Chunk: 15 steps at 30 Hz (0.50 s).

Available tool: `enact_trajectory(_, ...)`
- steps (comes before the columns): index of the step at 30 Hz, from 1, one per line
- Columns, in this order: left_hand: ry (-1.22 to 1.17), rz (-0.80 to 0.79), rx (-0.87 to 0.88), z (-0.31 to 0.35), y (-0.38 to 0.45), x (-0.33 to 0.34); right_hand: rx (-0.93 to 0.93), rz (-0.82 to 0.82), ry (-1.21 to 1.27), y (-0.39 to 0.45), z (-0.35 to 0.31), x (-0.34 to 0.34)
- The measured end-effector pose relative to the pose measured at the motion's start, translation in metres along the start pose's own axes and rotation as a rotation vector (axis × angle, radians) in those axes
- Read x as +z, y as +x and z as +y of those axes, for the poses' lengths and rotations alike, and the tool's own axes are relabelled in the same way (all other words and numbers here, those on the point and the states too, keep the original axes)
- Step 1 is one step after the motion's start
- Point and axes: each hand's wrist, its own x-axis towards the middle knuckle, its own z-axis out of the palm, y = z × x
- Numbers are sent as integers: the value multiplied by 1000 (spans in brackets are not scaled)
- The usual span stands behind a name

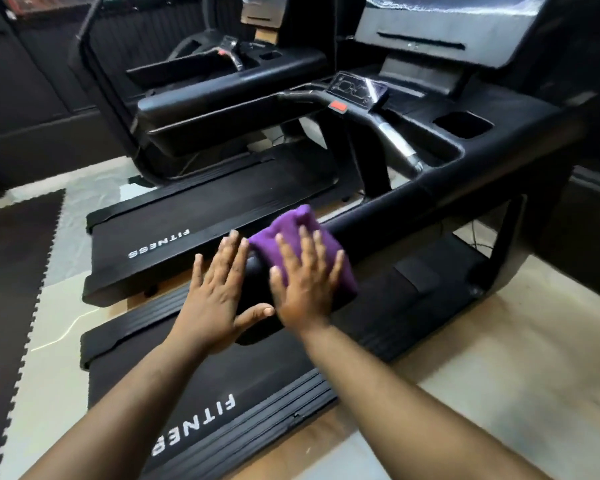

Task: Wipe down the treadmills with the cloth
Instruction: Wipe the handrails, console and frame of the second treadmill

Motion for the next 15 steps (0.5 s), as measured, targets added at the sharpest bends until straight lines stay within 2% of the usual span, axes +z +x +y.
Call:
enact_trajectory(4, -179, 125, 70, -18, -10, -10, -94, -9, -9, -61, -46, 22)
enact_trajectory(7, -135, 39, 84, -25, -11, -9, -204, 18, -81, -74, -22, 21)
enact_trajectory(9, -9, -61, 101, -27, -11, -5, -194, -19, -121, -67, 7, 14)
enact_trajectory(12, 191, -145, 141, -28, -10, 0, 56, -36, -135, -42, 40, -1)
enact_trajectory(15, 282, -152, 166, -26, -9, 4, 315, -6, -133, -11, 77, -15)
